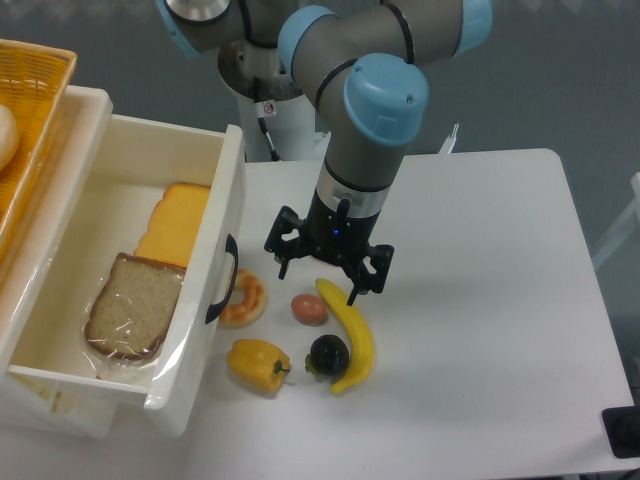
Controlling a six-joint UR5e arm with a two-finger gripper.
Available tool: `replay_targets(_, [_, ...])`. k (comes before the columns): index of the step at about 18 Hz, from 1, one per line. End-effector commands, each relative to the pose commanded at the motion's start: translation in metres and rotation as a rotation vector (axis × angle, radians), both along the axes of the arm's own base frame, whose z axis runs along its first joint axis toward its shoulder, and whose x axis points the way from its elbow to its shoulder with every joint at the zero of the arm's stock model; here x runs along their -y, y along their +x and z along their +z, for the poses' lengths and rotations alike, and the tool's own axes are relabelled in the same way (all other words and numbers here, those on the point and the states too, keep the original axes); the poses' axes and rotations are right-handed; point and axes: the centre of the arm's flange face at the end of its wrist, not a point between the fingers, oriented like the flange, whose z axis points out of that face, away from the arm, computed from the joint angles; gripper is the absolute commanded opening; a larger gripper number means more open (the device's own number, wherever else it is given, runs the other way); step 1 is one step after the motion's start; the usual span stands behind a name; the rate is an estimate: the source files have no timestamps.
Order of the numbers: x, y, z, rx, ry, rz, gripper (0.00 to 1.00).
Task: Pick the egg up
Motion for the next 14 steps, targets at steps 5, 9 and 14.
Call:
replay_targets(5, [0.0,0.0006,0.0007,-0.046,-0.035,-0.026,1.0])
replay_targets(9, [-0.0011,-0.0012,0.0005,-0.055,-0.031,-0.016,1.0])
replay_targets(14, [-0.0029,-0.004,-0.0072,-0.059,-0.019,-0.011,1.0])
